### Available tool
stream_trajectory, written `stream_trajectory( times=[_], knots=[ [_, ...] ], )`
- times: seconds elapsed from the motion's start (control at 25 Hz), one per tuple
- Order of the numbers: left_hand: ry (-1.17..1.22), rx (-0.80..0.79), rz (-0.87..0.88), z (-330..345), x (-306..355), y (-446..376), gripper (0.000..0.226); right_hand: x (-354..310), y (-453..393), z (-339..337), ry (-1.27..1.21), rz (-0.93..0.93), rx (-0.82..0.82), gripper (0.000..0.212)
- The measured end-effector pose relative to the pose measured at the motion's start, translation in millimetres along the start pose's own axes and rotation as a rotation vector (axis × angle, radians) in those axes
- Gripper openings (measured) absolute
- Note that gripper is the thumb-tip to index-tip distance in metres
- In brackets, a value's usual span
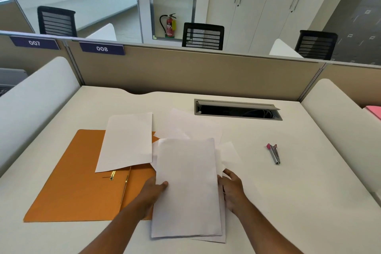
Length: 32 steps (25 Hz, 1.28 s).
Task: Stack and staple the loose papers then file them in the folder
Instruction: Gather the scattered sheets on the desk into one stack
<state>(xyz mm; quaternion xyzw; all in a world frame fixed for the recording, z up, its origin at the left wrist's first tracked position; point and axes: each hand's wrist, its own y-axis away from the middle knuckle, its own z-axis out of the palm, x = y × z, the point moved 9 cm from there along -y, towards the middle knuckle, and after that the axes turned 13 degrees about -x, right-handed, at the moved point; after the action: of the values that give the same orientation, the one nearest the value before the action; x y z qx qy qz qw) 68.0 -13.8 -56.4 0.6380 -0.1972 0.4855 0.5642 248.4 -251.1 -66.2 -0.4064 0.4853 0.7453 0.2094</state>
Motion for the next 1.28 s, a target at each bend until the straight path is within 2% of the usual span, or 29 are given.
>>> stream_trajectory(
  times=[0.08, 0.16, 0.28, 0.44, 0.52, 0.6, 0.72, 0.84, 0.96, 1.08, 1.2, 1.28],
  knots=[
    [-0.078, 0.061, -0.030, -8, -4, 0, 0.030, 4, -1, -3, -0.003, 0.031, 0.009, 0.029],
    [-0.155, 0.115, -0.052, -16, -8, 2, 0.033, 7, -3, -4, 0.001, 0.071, 0.010, 0.014],
    [-0.103, 0.125, -0.070, -19, -14, 7, 0.037, 2, -8, -4, 0.016, 0.057, 0.009, 0.003],
    [-0.054, 0.154, -0.083, -21, -15, 8, 0.041, -8, -12, -5, -0.015, 0.031, 0.041, 0.017],
    [-0.053, 0.155, -0.085, -21, -14, 7, 0.039, -7, -15, 1, -0.032, 0.069, 0.003, 0.012],
    [-0.063, 0.153, -0.092, -20, -12, 7, 0.036, -9, -18, 5, 0.059, 0.078, -0.023, 0.006],
    [-0.047, 0.183, -0.086, -23, -10, 7, 0.030, -13, -19, 4, 0.274, 0.042, 0.011, 0.016],
    [0.057, 0.221, -0.051, -25, -8, 9, 0.021, -2, -12, -15, 0.327, 0.088, 0.078, 0.021],
    [0.048, 0.241, -0.025, -24, -3, 6, 0.023, 14, -2, -14, 0.320, 0.169, -0.087, 0.005],
    [-0.095, 0.211, -0.073, -17, 1, 0, 0.034, 11, 2, -5, 0.455, 0.220, -0.243, 0.028],
    [-0.171, 0.177, -0.117, -12, 7, -6, 0.037, -1, -3, 6, 0.529, 0.260, -0.281, 0.026],
    [-0.166, 0.152, -0.132, -9, 9, -10, 0.037, -6, -10, 15, 0.533, 0.265, -0.290, 0.039]
  ],
)
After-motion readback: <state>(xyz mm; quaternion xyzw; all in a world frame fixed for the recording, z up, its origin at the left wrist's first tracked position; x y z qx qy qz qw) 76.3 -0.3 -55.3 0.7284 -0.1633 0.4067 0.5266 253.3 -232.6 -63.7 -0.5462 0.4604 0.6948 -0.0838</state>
